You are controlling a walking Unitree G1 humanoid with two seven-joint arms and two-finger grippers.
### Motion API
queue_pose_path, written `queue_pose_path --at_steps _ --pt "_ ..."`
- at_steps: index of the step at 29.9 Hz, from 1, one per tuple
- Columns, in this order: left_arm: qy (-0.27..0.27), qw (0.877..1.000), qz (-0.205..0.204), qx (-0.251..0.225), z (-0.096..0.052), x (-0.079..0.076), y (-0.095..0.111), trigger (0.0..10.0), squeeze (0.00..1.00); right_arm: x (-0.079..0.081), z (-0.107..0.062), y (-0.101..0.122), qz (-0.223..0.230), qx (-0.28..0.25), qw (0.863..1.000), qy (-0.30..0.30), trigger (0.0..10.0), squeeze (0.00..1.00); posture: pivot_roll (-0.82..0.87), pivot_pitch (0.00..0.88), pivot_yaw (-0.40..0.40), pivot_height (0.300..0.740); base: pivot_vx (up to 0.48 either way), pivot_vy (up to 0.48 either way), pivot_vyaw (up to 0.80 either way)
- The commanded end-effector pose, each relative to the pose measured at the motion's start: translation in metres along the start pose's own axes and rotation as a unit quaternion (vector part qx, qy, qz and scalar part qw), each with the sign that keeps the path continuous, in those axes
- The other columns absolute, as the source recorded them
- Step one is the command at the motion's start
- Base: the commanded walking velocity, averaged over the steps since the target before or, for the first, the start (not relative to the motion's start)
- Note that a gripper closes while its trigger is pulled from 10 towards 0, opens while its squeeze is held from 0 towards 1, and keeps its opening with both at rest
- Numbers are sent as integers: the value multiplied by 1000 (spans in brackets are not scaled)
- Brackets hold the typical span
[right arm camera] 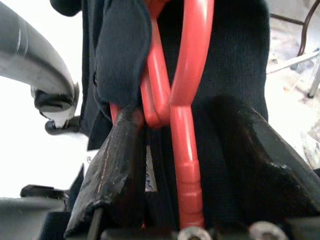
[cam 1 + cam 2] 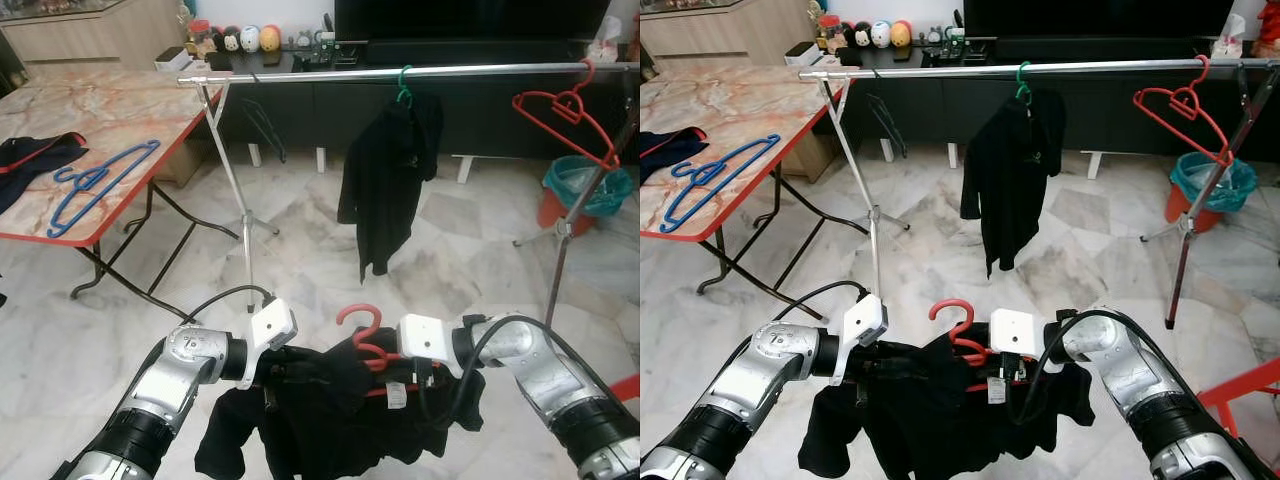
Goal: Hang hanger
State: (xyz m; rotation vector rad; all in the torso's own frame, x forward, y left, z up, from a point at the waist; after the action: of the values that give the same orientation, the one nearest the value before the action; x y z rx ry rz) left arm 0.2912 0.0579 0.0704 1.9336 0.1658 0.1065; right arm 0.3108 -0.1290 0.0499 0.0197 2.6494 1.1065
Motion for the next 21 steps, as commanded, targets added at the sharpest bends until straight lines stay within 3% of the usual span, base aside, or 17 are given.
queue_pose_path --at_steps 1,5,21 --pt "0 1000 14 -7 -3 1 6 0 0 -6 2 6 -15 -1 1000 -7 10000 0 -6 39 82 740 0 0 0" --pt "0 1000 14 -7 -3 1 6 0 0 -6 3 7 -14 -4 1000 -9 10000 0 -6 39 82 740 0 0 0" --pt "0 1000 11 -11 -2 1 6 0 0 -39 6 18 -24 -20 993 -112 10000 0 -6 40 78 740 0 0 0"
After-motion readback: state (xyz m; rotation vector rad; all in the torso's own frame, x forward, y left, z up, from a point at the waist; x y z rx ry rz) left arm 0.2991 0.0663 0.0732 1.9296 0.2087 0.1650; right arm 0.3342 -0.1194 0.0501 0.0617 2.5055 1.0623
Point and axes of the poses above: a point about 5 cm out from each wrist's last joint towards the gripper, its own z axis pointing out of the wrist towards the gripper, its own y axis along the axis of the wrist's last joint, x = y × z, the point moved 6 cm from there along z, pointing out of the wrist towards the gripper, and after that the axes turned 4 degrees about z, right-handed, at the moved point
